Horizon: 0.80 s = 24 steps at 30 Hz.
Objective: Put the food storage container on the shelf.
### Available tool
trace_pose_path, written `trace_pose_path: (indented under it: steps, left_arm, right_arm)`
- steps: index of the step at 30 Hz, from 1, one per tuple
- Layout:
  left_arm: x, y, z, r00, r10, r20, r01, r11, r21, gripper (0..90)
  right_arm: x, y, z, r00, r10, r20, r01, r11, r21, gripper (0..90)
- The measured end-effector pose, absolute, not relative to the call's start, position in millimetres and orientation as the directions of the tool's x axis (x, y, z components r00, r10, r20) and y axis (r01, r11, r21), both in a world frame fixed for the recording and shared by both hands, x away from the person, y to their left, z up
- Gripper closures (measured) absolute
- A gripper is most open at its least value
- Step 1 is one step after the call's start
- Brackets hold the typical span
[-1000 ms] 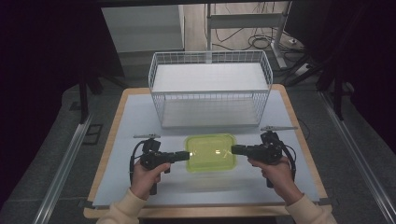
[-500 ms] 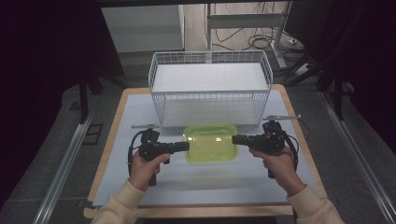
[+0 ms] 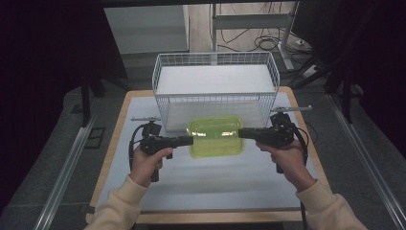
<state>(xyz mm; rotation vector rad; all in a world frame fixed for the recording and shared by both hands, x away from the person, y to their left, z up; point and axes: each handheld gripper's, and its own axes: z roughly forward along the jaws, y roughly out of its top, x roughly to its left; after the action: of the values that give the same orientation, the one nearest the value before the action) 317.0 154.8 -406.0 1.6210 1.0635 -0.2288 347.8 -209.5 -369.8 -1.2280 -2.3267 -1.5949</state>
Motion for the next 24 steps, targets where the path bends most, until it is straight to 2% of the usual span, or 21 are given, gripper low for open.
trace_pose_path:
  steps: [24]
  left_arm:
    - [345.8, 155.7, -361.3, 0.591, 0.529, -0.608, 0.708, 0.019, 0.705, 81.7]
  right_arm:
    - [372.9, -208.2, -333.1, -0.685, 0.567, 0.457, 0.618, 0.120, 0.777, 81.4]
